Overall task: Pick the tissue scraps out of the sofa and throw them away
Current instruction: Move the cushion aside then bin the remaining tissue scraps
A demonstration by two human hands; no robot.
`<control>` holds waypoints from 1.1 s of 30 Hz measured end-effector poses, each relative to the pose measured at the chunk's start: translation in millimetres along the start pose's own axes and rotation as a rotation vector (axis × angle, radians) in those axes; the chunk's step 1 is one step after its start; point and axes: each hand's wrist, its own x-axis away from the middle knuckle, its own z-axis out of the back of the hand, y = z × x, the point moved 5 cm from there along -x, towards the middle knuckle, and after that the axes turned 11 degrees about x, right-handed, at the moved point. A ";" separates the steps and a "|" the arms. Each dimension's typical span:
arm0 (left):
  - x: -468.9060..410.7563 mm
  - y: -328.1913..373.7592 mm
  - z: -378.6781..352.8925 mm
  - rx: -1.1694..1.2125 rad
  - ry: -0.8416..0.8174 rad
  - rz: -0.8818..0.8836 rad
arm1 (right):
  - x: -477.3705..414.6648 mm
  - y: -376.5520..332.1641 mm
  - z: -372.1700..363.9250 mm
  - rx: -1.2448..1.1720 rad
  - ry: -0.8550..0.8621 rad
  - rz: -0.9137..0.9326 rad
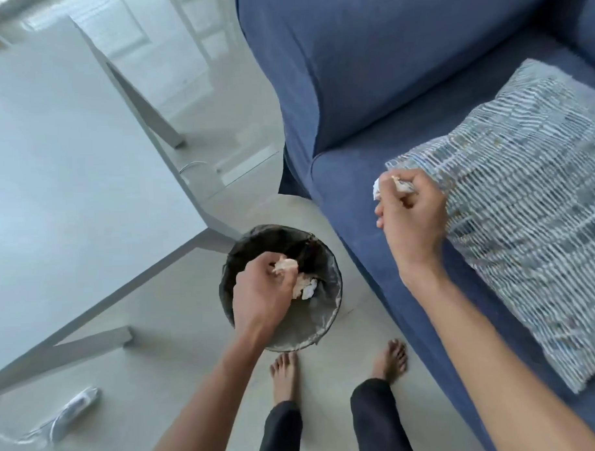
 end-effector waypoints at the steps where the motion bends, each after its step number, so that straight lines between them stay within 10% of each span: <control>1: -0.6 -14.6 4.9 -0.031 -0.001 0.022 | 10.2 4.7 -8.9 0.019 -0.008 -0.003; 33: 11.8 -150.0 31.9 -0.102 -0.221 0.162 | 144.2 113.6 -115.9 0.502 -0.518 -0.235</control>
